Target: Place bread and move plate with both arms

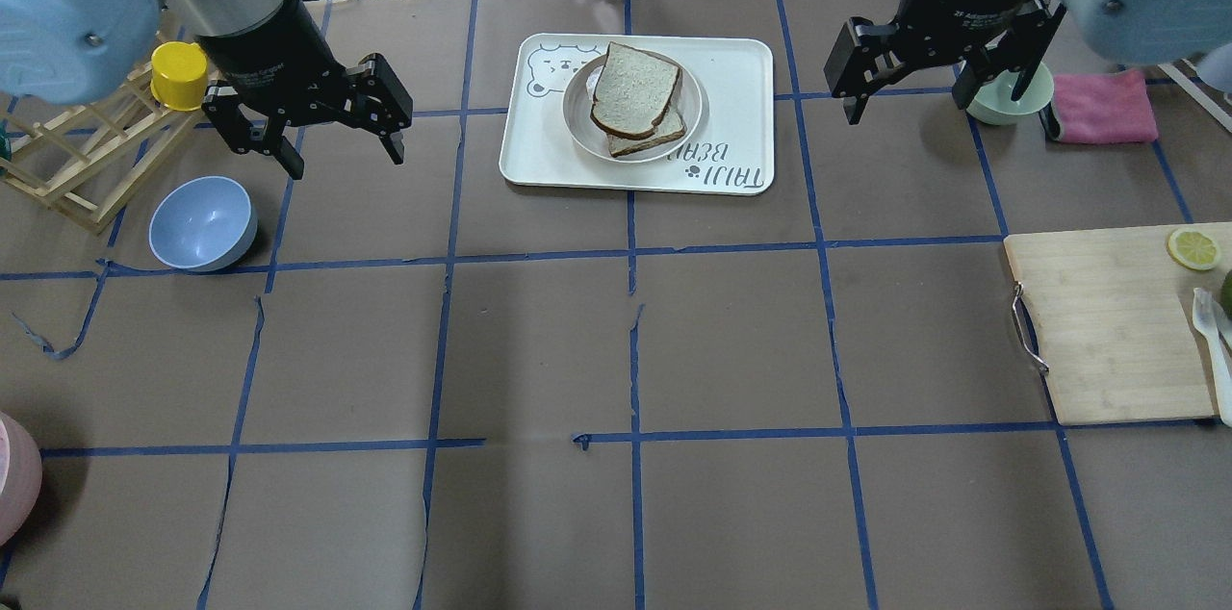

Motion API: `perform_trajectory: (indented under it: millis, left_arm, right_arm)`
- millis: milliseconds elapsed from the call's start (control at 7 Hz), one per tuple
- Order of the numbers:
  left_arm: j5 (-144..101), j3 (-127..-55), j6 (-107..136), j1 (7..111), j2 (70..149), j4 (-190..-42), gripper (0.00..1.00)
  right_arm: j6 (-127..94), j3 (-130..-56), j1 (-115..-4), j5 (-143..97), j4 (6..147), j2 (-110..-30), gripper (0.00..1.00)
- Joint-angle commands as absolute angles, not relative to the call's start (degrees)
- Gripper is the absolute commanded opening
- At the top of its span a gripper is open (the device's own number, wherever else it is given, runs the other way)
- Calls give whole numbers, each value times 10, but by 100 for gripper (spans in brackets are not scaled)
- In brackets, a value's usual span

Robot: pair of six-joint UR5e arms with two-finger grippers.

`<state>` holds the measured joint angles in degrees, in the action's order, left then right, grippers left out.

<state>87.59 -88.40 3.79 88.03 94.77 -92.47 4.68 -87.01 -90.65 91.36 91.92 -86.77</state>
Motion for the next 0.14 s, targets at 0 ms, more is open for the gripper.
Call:
perform_trajectory:
  millis: [0]
  left_arm:
    - [876, -896, 17, 860, 936, -921, 100]
  right_arm:
    - [47, -870, -907, 911, 972, -868, 100]
